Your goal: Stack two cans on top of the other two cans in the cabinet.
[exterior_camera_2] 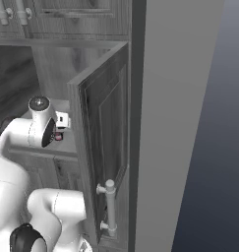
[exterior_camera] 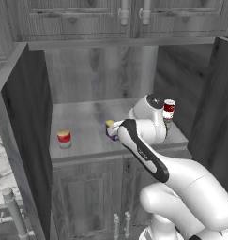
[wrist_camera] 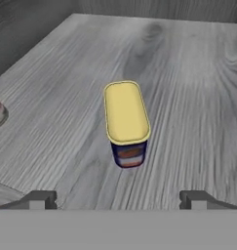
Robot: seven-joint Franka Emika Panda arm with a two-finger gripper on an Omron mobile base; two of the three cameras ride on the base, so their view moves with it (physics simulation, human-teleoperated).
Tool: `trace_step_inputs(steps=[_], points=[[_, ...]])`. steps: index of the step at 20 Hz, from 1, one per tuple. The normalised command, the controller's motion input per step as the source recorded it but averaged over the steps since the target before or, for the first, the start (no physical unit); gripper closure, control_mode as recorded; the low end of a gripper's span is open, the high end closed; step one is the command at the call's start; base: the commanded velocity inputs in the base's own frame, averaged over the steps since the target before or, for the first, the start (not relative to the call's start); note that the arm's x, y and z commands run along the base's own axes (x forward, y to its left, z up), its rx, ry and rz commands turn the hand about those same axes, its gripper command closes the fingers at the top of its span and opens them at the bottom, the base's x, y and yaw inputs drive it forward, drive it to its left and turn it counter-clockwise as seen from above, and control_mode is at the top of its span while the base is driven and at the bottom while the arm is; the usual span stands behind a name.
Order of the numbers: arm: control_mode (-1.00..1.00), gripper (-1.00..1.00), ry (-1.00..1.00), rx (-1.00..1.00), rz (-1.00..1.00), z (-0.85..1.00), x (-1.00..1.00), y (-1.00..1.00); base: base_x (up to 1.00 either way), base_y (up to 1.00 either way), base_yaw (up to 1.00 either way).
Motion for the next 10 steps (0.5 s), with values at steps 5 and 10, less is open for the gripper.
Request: trace_step_inputs(steps=[5, 10], points=[[-1.0, -1.0, 0.0, -0.07, 0.0, -0.21, 0.14, 0.0, 0.0, 0.0, 0.0], [-1.0, -1.0, 0.0, -0.01, 0.0, -0.17, 0.15, 0.0, 0.0, 0.0, 0.0]])
